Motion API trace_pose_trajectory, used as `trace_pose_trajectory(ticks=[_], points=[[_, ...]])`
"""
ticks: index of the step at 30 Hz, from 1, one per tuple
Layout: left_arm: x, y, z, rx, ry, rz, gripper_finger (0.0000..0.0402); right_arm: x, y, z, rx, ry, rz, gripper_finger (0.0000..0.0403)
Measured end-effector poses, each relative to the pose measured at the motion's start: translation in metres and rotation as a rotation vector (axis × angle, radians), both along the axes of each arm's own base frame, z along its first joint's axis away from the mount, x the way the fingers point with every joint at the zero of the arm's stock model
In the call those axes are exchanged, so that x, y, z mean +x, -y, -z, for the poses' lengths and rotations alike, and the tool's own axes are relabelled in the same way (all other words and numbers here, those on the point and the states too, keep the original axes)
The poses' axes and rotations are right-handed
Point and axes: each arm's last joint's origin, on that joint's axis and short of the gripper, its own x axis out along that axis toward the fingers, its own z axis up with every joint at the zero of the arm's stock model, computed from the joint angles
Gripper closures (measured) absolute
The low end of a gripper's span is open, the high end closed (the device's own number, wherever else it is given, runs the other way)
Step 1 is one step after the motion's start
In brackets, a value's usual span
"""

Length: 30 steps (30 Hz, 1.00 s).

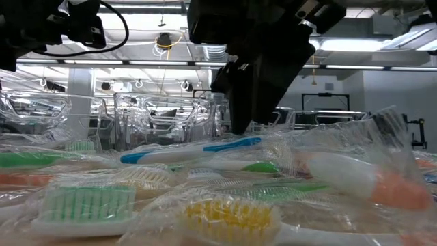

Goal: Pick & Place Toothbrushes
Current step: Put the blue toothbrush into the right transparent bin

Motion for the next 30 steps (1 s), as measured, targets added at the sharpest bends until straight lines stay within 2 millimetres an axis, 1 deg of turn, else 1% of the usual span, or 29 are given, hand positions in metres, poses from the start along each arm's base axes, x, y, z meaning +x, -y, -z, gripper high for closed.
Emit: trace_pose_trajectory(ticks=[9, 11, 15, 21, 30], points=[[0.0, 0.0, 0.0, 0.0, 0.0, 0.0, 0.0211, -0.001, 0.002, 0.001, 0.016, -0.022, -0.002, 0.0194], [0.0, 0.0, 0.0, 0.0, 0.0, 0.0, 0.0211, -0.003, 0.005, 0.005, 0.019, -0.028, -0.005, 0.0194], [0.0, 0.0, 0.0, 0.0, 0.0, 0.0, 0.0211, -0.002, 0.017, 0.019, 0.11, -0.038, 0.006, 0.0198], [0.0, 0.0, 0.0, 0.001, 0.0, 0.0, 0.0211, 0.0, 0.02, 0.017, 0.119, -0.03, 0.003, 0.0209], [0.0, 0.0, 0.0, 0.001, 0.0, 0.0, 0.0211, 0.001, 0.023, 0.016, 0.145, -0.03, -0.007, 0.0241]])
